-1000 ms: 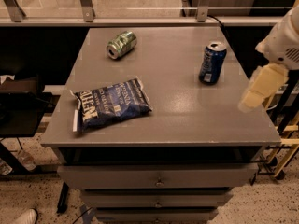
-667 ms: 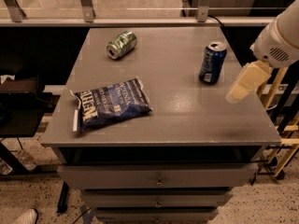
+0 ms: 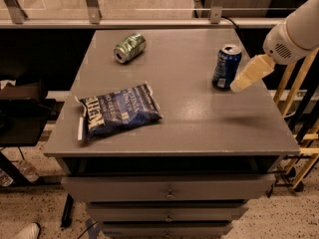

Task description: Pick pepsi can

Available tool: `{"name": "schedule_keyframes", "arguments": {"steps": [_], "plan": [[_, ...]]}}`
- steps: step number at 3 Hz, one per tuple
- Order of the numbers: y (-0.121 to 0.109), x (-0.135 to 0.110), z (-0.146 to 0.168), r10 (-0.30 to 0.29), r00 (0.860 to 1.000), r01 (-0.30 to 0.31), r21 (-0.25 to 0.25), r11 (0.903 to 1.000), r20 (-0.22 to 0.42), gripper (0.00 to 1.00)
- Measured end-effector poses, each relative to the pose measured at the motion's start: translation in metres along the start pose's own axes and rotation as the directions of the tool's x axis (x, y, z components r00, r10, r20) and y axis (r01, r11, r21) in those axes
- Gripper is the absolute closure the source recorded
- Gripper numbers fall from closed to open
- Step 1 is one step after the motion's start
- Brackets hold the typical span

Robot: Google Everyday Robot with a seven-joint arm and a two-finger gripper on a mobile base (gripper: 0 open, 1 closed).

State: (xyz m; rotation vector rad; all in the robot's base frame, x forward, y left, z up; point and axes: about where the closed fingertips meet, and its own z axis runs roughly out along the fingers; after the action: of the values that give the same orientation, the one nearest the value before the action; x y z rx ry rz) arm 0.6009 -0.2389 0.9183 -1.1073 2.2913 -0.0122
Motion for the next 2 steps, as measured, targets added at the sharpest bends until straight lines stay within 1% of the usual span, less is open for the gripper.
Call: {"name": "schedule_keyframes", "arguments": {"steps": [1,2], "plan": [[-0.011,-0.006,0.012,0.030,0.999,-0.030,0.006,0.9995,0.030,0.00],[-0.017,-0.015,0.026,0.048,0.997,-0.047,-0.012,0.9988,0.063,0.00]]}}
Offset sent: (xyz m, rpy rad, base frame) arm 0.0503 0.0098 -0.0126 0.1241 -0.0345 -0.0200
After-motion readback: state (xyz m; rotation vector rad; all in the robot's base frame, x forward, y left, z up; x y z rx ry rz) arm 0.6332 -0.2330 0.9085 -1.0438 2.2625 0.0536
